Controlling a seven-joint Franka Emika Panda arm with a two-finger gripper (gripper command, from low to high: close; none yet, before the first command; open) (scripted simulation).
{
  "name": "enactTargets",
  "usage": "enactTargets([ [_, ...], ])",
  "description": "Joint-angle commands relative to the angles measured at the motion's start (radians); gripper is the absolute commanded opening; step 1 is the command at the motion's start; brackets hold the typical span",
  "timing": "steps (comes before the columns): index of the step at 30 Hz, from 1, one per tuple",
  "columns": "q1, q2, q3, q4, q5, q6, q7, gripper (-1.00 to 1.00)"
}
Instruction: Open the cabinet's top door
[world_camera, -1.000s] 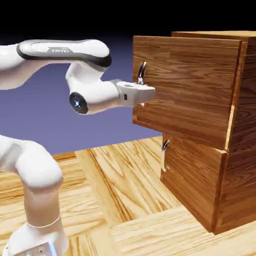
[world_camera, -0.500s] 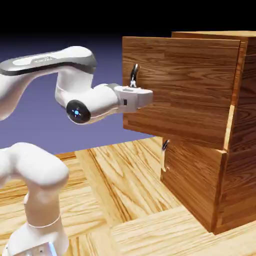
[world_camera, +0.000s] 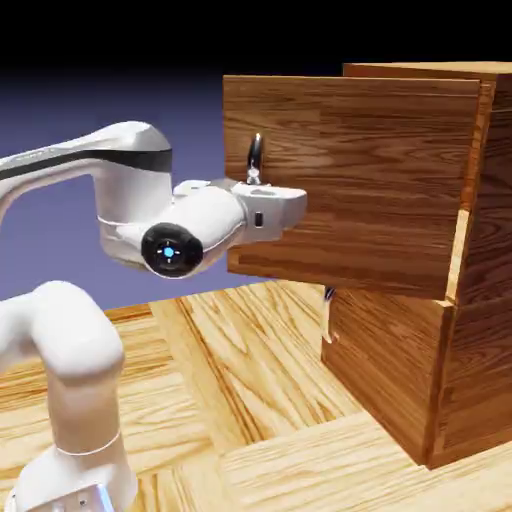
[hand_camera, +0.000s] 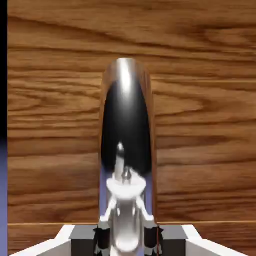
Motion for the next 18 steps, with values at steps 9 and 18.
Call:
enactTargets([
  [9, 0.048, 0.077, -0.293, 0.212, -0.262, -0.390, 0.014, -1.00],
  [18, 0.284, 0.144, -0.531, 0.535, -0.429, -0.740, 0.031, -1.00],
])
